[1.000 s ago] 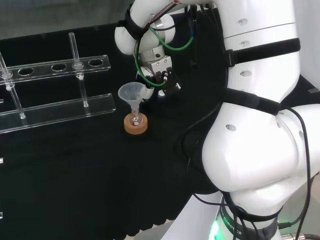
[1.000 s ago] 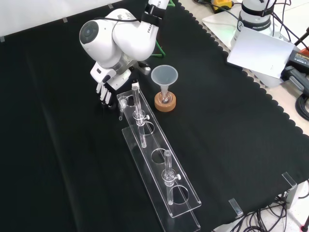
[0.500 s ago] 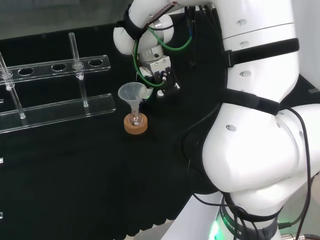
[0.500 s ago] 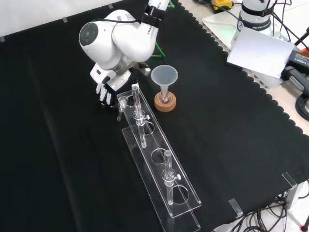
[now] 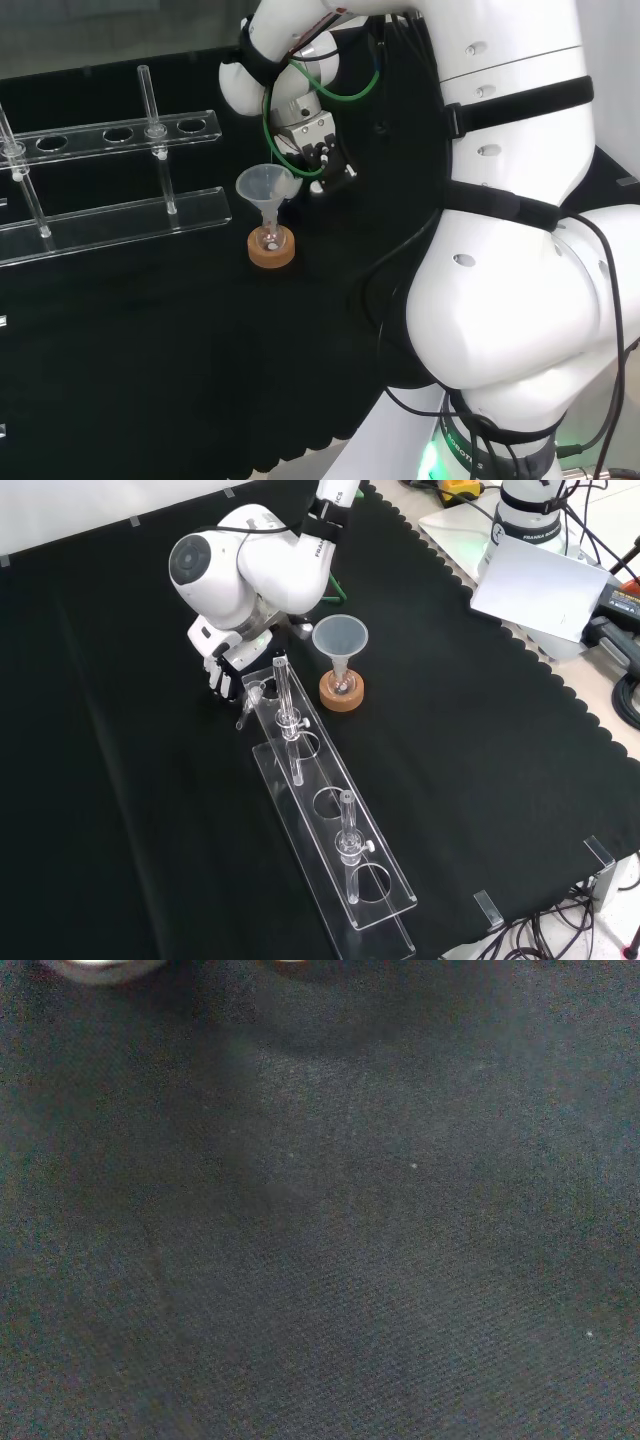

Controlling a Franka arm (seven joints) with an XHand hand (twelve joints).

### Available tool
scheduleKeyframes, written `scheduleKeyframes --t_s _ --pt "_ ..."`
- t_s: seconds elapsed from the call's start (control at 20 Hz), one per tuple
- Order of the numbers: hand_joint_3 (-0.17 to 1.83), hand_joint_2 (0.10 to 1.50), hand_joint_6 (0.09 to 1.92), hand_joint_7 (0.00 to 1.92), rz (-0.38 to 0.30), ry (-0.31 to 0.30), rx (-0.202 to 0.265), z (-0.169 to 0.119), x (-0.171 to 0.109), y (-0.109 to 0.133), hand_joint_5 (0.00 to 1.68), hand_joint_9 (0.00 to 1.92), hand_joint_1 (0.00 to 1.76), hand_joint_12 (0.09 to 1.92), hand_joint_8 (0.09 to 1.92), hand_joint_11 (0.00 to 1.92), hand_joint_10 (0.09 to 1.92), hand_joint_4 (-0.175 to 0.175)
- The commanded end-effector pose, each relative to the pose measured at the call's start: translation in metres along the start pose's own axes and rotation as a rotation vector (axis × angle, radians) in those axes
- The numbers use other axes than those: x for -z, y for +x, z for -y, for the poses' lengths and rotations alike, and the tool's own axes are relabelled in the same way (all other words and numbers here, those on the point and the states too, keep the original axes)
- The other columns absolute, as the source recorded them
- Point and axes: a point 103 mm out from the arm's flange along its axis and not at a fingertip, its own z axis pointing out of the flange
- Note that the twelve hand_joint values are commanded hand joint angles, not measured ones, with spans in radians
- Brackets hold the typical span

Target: Pick up the weighing funnel.

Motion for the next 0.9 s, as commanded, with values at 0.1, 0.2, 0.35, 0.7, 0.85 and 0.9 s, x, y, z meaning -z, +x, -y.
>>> scheduleKeyframes --t_s 0.1,0.2,0.35,0.7,0.85,0.9 --pt "0.64 0.68 0.73 0.77 -0.01 -0.04 -0.024 0.007 0.017 -0.019 1.24 1.15 1.1 1.01 0.67 0.94 0.33 0.175" --pt "0.64 0.68 0.73 0.77 -0.021 -0.05 -0.031 0.009 0.019 -0.025 1.24 1.15 1.1 1.0 0.67 0.95 0.33 0.175" --pt "0.64 0.68 0.73 0.77 -0.028 -0.064 -0.036 0.013 0.022 -0.031 1.24 1.16 1.1 1.0 0.67 0.96 0.32 0.175" --pt "0.63 0.69 0.74 0.77 -0.063 -0.089 -0.061 0.02 0.029 -0.048 1.23 1.18 1.1 0.97 0.67 0.99 0.3 0.175" --pt "0.63 0.69 0.74 0.78 -0.071 -0.09 -0.073 0.024 0.035 -0.06 1.23 1.19 1.1 0.97 0.67 0.99 0.3 0.175" --pt "0.63 0.69 0.74 0.78 -0.068 -0.092 -0.077 0.026 0.038 -0.063 1.23 1.19 1.1 0.97 0.67 0.99 0.3 0.175"
